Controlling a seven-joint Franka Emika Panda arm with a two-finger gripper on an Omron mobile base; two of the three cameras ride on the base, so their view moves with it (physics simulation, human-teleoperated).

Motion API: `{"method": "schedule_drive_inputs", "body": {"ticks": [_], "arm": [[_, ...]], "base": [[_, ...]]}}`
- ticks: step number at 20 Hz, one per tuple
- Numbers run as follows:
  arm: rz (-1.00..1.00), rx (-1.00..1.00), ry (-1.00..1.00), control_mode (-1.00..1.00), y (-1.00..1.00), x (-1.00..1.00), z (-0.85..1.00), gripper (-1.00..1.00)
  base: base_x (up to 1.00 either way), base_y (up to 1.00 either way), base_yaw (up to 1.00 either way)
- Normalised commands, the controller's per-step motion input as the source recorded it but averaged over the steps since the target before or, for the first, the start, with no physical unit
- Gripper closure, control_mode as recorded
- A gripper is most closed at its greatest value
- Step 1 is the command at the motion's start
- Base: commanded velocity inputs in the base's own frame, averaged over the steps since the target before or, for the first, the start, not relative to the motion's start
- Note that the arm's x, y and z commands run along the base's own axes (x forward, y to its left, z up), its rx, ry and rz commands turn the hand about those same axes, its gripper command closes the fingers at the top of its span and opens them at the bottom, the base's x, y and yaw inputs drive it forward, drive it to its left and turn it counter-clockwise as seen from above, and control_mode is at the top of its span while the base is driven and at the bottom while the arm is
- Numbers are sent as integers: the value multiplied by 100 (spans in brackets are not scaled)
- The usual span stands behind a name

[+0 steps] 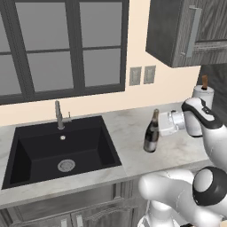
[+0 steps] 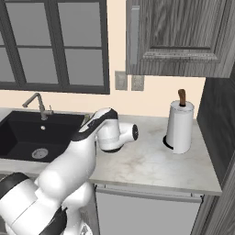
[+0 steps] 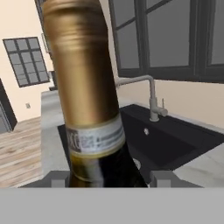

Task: There is a wine glass and glass cup on the dining counter. Place the wine bottle next to the wine glass and the juice bottle next to the glass cup.

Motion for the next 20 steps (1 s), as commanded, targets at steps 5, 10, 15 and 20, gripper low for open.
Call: {"method": "schedule_drive_inputs", "body": {"ticks": [5,10,15,20], "arm": [[3,0,-2,-100,2,-34,39,100],[0,0,0,-100,4,-32,21,100],[0,0,1,-100,2,-4,0,100],[0,0,0,-100,0,0,0,100]], "base": [[0,0,0],[0,0,0],[0,0,0],[0,0,0]]}}
